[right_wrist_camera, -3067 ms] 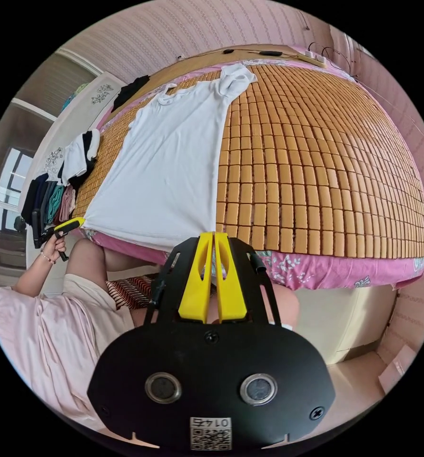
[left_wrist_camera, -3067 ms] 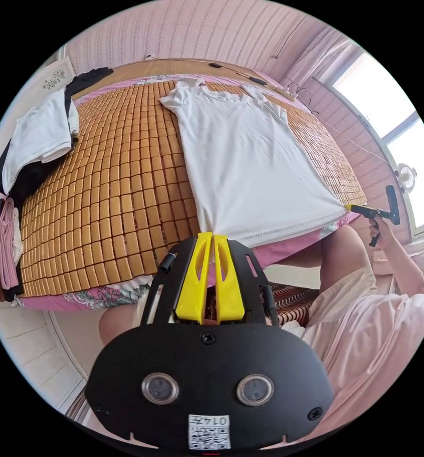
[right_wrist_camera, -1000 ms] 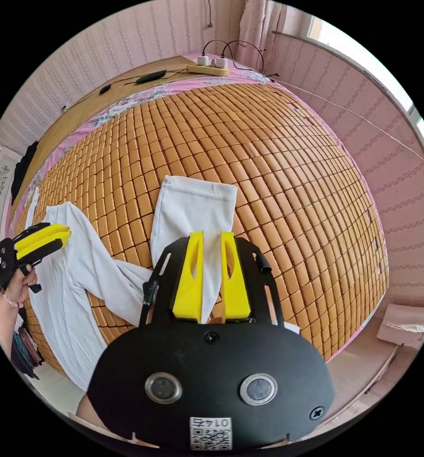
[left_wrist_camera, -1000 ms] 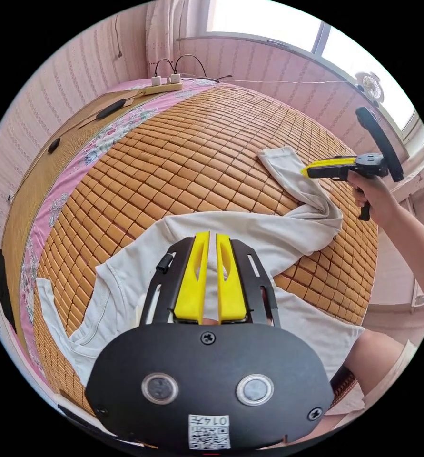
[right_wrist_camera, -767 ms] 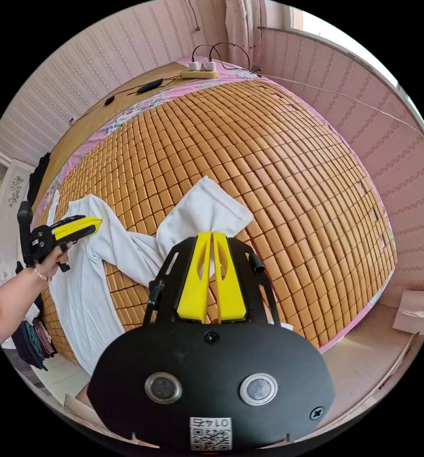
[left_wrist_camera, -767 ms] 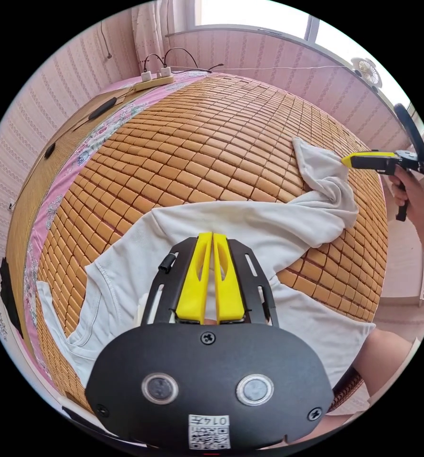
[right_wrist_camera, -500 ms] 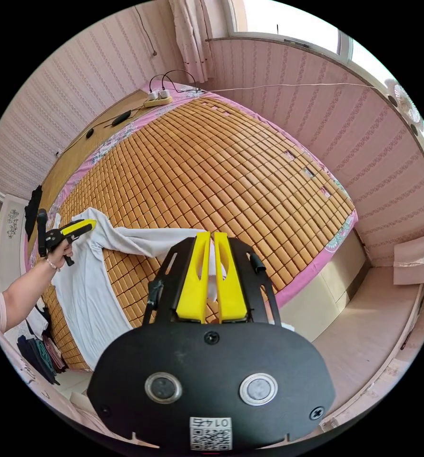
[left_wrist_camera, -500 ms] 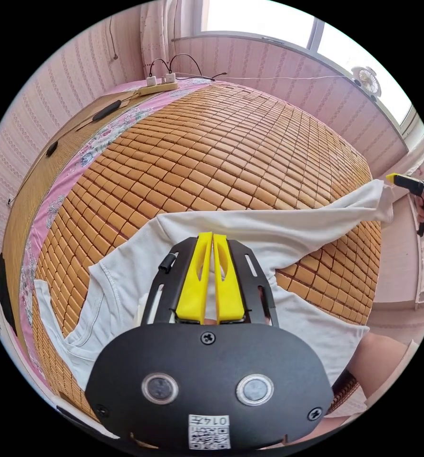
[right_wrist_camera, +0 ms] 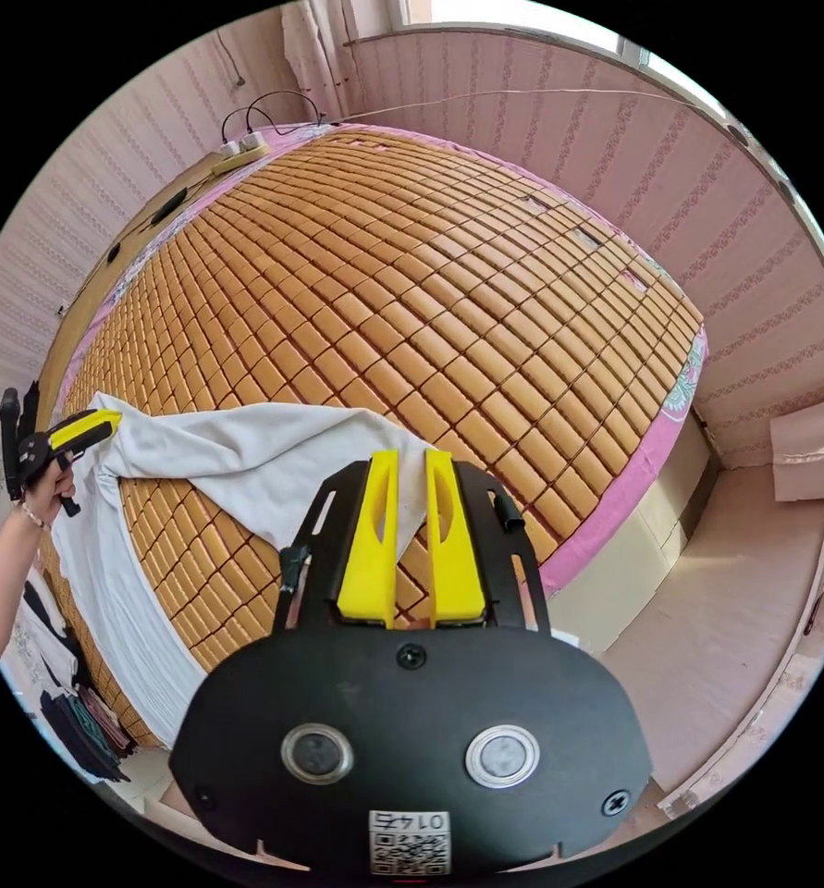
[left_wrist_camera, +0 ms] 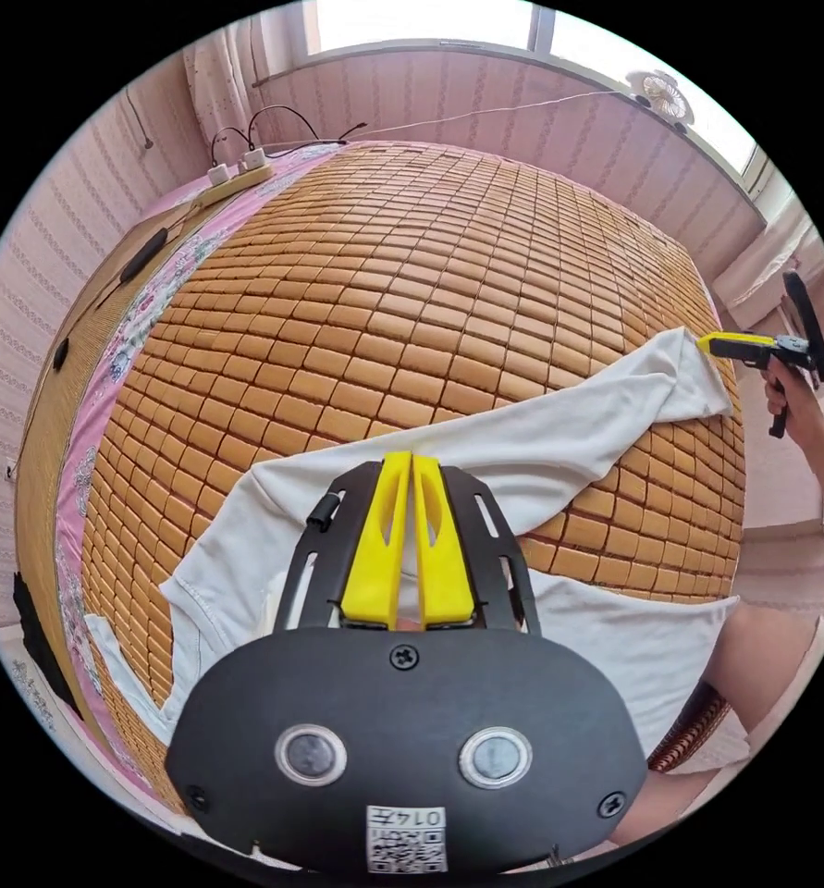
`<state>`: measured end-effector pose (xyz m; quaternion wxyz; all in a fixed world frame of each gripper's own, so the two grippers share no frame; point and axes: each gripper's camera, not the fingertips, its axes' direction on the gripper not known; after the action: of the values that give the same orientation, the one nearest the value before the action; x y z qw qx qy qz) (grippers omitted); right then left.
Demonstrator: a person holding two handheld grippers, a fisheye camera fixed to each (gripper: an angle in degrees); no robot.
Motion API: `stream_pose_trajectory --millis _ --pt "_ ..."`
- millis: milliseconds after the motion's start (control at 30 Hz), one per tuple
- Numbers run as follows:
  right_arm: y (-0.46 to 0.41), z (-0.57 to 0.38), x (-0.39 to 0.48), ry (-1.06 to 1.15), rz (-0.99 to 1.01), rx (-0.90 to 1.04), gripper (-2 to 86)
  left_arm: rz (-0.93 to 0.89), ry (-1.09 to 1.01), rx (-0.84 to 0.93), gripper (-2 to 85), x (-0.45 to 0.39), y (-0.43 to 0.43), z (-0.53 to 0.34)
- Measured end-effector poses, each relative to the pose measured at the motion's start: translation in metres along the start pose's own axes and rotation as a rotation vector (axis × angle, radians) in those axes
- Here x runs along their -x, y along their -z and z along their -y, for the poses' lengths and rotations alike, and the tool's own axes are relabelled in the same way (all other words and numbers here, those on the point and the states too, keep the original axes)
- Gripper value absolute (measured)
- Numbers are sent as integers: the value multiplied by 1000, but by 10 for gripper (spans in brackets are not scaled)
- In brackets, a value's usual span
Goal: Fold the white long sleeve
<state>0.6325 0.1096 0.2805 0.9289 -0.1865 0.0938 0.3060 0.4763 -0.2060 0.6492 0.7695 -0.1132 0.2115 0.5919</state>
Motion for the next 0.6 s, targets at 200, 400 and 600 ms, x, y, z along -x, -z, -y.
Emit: stream_pose_trajectory --millis 200,400,600 --pt "56 -9 -36 43 108 -28 -7 8 66 -148 -9 8 38 1" --pt "59 50 -65 123 131 42 -7 -39 72 -179 -7 22 39 36" --pt "23 76 -75 130 102 93 -7 13 -158 89 9 -20 -5 59"
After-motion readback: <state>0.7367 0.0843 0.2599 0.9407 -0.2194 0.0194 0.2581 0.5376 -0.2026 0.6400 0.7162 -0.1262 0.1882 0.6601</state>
